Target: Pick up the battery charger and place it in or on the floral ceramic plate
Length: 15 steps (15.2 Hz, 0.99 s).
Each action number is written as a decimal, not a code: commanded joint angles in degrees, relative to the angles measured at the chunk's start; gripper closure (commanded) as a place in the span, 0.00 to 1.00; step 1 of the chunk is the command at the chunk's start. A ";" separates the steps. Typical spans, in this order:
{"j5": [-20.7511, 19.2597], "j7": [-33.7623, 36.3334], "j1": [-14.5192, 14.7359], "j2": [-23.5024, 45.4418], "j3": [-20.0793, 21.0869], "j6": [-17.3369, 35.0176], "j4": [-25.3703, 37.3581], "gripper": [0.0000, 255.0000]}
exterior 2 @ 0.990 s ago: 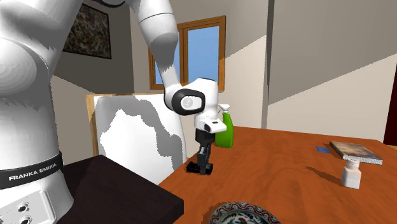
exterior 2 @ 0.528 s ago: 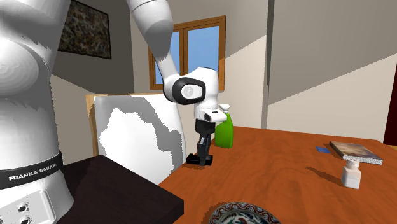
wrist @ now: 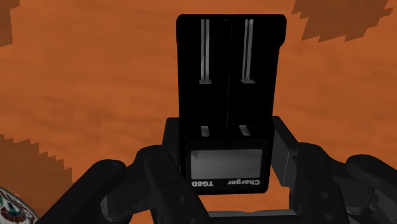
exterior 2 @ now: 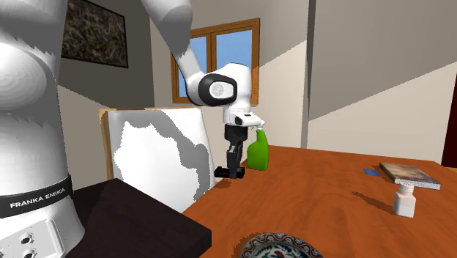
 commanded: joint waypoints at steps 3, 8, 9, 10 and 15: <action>0.04 -4.70 -2.93 -1.30 -1.75 -0.42 -1.10 1.00; 0.59 -12.99 -7.95 -1.67 -4.55 -0.63 -1.63 1.00; 0.73 -14.67 -8.97 -1.60 -5.10 -0.75 -1.52 1.00; 0.89 -16.36 -9.98 -1.48 -5.66 -0.89 -1.35 1.00; 1.93 -24.82 -15.11 -0.15 -8.24 -1.96 0.59 1.00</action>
